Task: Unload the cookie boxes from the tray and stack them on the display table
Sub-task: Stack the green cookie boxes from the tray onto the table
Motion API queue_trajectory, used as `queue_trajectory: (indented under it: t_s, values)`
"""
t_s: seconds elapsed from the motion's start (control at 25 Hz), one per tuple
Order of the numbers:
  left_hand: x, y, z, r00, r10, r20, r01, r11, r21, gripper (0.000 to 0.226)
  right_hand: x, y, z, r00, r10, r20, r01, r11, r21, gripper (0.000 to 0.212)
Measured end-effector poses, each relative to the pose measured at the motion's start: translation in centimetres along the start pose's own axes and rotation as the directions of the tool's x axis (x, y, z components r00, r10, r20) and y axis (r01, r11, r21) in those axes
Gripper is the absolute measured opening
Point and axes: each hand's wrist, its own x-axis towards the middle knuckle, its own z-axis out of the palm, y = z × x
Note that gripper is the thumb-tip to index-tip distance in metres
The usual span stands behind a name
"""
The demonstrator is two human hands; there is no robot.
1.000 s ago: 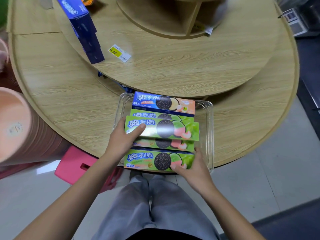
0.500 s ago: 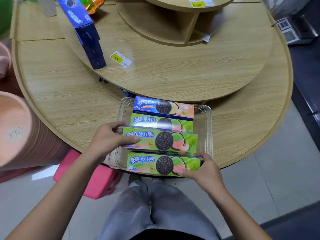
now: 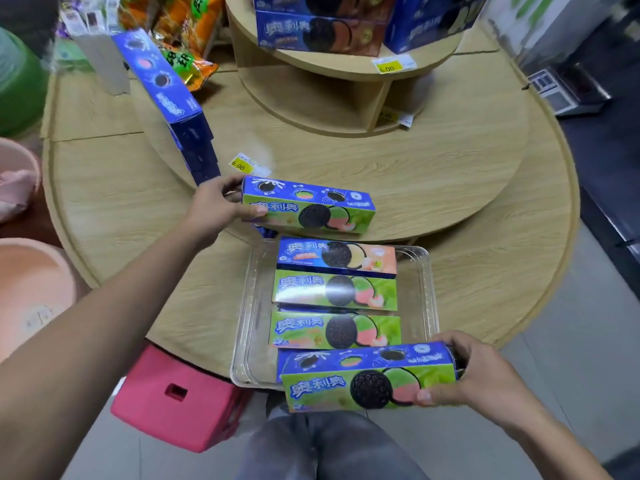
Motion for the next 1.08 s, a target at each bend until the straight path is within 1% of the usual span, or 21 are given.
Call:
queue_trajectory:
  t_s: [0.08,0.12,0.2,0.28,0.36,0.44,0.56,0.68,0.8,0.96,1.08]
  values:
    - [2.4,-0.6,0.4,1.000,-0.003,0.009,0.003,1.000,-0.016,0.053,-0.9,-1.3,-1.3,0.999,-0.054,0.003,0.054,0.999,0.001,0.074]
    - [3.2,-0.7,0.6,1.000,-0.005,0.019,0.005,1.000,-0.015,0.055,-1.2,-2.1,-1.9,0.996,-0.086,-0.018,0.086,0.996,0.013,0.075]
    - [4.4,-1.0,1.1,0.999,0.008,0.047,-0.008,1.000,0.013,0.056,-1.2,-4.1,-3.2,0.984,-0.151,-0.090,0.155,0.987,0.045,0.083]
    - [5.0,-1.5,1.4,0.996,0.032,0.081,-0.039,0.996,0.082,0.054,0.1,-6.2,-4.2,0.959,-0.211,-0.191,0.229,0.970,0.079,0.092]
    - [5.2,-2.0,1.4,0.994,0.040,0.098,-0.051,0.992,0.117,0.051,2.5,-8.3,-4.8,0.920,-0.270,-0.283,0.307,0.947,0.093,0.089]
    - [5.5,-2.5,1.5,0.994,0.044,0.101,-0.056,0.991,0.121,0.054,5.6,-10.6,-4.7,0.881,-0.318,-0.350,0.382,0.915,0.128,0.082]
    - [5.5,-2.2,1.6,0.994,0.051,0.102,-0.061,0.994,0.096,0.054,10.6,-13.6,-3.8,0.841,-0.358,-0.405,0.462,0.865,0.195,0.072]
    - [5.6,-1.9,1.6,0.992,0.072,0.108,-0.085,0.988,0.125,0.049,15.0,-15.2,-2.1,0.816,-0.392,-0.426,0.504,0.842,0.191,0.068]
    - [5.6,-2.3,1.5,0.992,0.088,0.087,-0.101,0.983,0.156,0.050,18.3,-15.2,-0.6,0.815,-0.398,-0.422,0.504,0.845,0.177,0.069]
    - [5.7,-3.1,1.4,0.992,0.115,0.045,-0.121,0.976,0.179,0.053,20.5,-13.9,0.3,0.829,-0.397,-0.395,0.489,0.857,0.164,0.079]
    - [5.6,-2.9,1.4,0.991,0.131,0.037,-0.136,0.971,0.196,0.055,21.2,-13.6,0.3,0.813,-0.432,-0.390,0.513,0.848,0.132,0.075]
